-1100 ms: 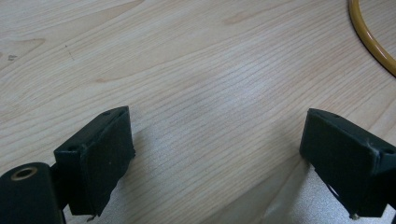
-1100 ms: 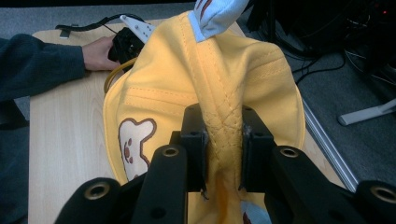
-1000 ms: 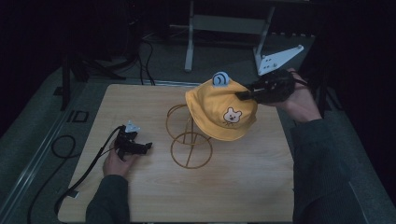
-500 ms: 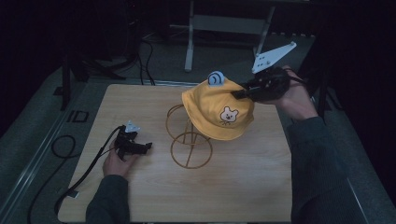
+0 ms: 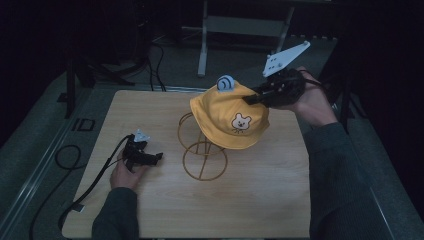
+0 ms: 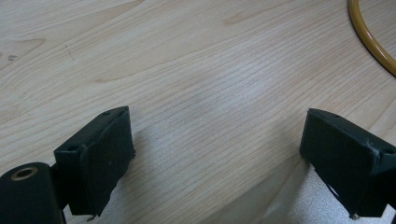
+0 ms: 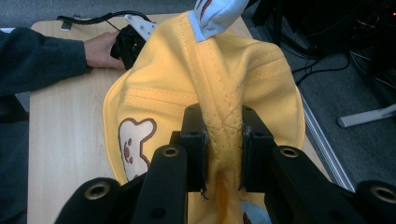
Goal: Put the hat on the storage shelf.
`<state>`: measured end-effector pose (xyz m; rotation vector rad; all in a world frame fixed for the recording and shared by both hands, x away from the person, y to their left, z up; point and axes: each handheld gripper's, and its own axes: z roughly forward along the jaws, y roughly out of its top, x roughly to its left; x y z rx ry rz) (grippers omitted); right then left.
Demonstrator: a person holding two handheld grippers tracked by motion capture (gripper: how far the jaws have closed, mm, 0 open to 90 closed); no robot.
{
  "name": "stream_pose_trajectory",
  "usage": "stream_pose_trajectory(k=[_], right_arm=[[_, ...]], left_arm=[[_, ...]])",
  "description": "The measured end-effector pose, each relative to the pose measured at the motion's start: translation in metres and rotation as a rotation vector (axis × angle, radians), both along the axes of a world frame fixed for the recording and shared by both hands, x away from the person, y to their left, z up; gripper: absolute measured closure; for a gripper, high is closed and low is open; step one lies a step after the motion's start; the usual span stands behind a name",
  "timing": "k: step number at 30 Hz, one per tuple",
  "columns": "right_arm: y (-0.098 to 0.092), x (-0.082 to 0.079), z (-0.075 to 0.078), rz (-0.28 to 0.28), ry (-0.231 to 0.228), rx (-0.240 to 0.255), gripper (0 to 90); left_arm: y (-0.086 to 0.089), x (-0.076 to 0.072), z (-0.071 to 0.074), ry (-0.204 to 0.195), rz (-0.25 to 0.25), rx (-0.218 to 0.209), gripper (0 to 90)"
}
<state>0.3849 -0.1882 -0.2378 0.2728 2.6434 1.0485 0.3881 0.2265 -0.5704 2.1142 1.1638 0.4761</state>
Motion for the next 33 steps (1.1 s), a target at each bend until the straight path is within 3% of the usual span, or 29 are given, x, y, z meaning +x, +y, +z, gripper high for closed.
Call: stream_pose_trajectory(k=[27, 33], right_arm=[[0.04, 0.003, 0.004, 0.047, 0.002, -0.08, 75.4], [0.053, 0.006, 0.004, 0.061, 0.02, -0.124, 75.4]], left_arm=[[0.0, 0.0, 0.0, 0.0, 0.0, 0.0, 9.6], [0.0, 0.0, 0.0, 0.0, 0.0, 0.0, 9.6]])
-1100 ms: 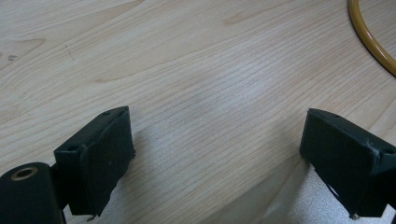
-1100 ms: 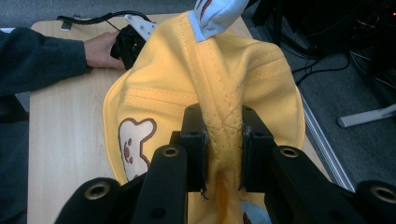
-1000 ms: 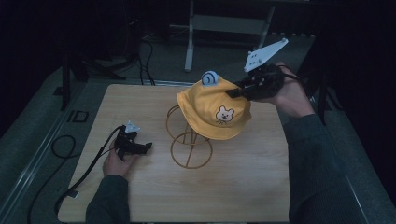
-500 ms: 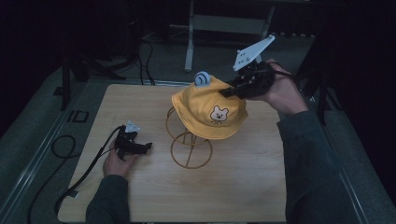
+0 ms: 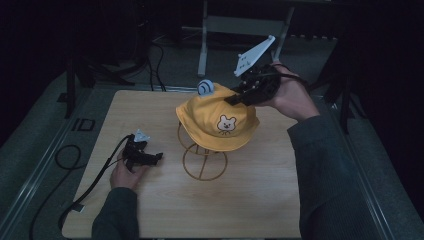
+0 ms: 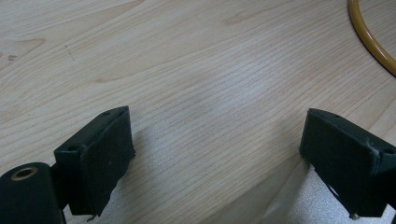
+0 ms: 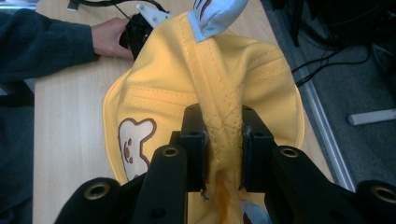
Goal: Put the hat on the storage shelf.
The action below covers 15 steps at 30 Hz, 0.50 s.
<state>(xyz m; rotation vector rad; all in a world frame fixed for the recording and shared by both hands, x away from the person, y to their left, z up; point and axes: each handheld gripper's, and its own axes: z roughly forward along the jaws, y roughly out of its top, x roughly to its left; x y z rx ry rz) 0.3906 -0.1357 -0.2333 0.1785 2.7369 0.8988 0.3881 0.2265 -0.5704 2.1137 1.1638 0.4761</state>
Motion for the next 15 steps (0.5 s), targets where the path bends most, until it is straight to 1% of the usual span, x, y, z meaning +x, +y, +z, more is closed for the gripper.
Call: stream_pose_trajectory(k=[5, 8, 13, 15], right_arm=[[0.009, 0.003, 0.001, 0.003, 0.007, -0.012, 75.3], [0.02, 0.005, 0.0, 0.016, 0.005, -0.038, 75.3], [0.032, 0.006, -0.002, 0.027, 0.011, -0.05, 75.1], [0.038, 0.008, -0.003, 0.025, 0.015, -0.065, 75.1]], left_arm=[[0.0, 0.0, 0.0, 0.0, 0.0, 0.0, 9.6], [0.0, 0.0, 0.0, 0.0, 0.0, 0.0, 9.6], [0.0, 0.0, 0.0, 0.0, 0.0, 0.0, 9.6], [0.0, 0.0, 0.0, 0.0, 0.0, 0.0, 9.6]])
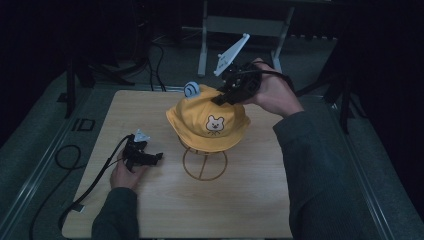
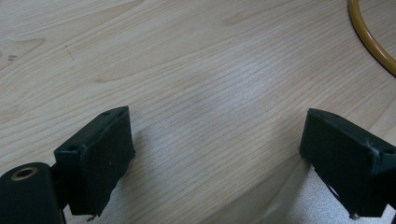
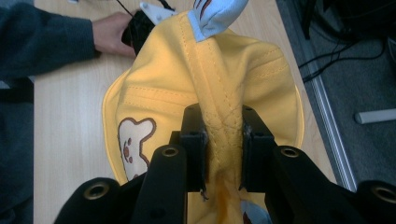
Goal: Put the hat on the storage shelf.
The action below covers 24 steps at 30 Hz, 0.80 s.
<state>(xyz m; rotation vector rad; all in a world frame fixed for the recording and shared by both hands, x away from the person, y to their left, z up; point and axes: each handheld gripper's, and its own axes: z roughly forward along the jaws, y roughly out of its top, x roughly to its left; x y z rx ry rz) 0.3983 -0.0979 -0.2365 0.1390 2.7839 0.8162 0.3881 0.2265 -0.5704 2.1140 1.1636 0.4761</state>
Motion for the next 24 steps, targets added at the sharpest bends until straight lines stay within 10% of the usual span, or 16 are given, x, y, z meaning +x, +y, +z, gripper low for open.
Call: stream_pose_trajectory(k=[11, 24], right_arm=[[0.017, 0.007, -0.012, -0.007, 0.02, -0.056, 73.1], [0.027, 0.013, -0.033, -0.073, 0.014, -0.081, 37.6]], left_arm=[[0.0, 0.0, 0.0, 0.001, -0.001, 0.0, 9.6], [0.0, 0.0, 0.0, -0.001, 0.0, -0.001, 9.6]])
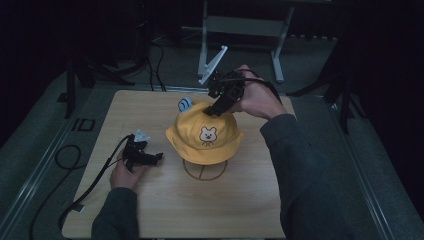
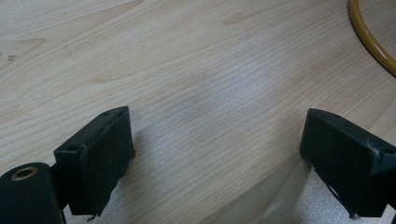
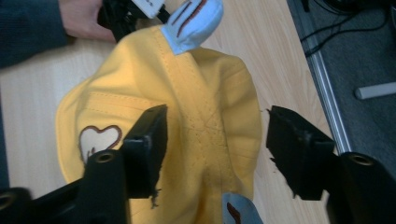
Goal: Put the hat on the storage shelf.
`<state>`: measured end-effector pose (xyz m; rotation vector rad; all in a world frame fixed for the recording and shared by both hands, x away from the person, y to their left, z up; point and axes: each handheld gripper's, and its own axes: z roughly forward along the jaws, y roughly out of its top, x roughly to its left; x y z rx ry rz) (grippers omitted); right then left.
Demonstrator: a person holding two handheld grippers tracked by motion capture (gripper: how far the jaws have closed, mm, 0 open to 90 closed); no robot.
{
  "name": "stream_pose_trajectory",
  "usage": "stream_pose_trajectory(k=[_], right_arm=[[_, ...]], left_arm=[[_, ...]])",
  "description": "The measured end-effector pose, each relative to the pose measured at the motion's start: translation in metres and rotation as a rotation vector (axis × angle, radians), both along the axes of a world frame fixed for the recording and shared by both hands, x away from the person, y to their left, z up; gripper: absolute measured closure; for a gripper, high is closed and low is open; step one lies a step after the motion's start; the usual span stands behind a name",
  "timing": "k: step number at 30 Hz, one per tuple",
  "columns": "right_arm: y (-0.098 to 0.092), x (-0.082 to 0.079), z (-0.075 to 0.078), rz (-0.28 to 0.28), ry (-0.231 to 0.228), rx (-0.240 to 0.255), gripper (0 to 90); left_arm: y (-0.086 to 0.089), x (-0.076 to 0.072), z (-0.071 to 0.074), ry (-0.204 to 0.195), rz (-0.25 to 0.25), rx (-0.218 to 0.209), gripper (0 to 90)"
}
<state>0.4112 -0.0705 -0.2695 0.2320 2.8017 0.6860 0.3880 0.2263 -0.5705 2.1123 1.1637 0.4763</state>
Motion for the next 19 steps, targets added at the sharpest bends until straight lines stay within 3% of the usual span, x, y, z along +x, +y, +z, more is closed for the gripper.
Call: stream_pose_trajectory(k=[8, 15, 19], right_arm=[[-0.002, -0.006, 0.001, -0.012, -0.014, -0.003, 25.7], [-0.012, -0.01, 0.006, -0.03, -0.031, -0.014, 25.3], [-0.018, -0.016, 0.007, -0.03, -0.054, -0.045, 25.2]], left_arm=[[0.0, 0.0, 0.0, 0.0, 0.0, 0.0, 9.6], [0.0, 0.0, 0.0, 0.0, 0.0, 0.0, 9.6], [0.0, 0.0, 0.0, 0.0, 0.0, 0.0, 9.5]])
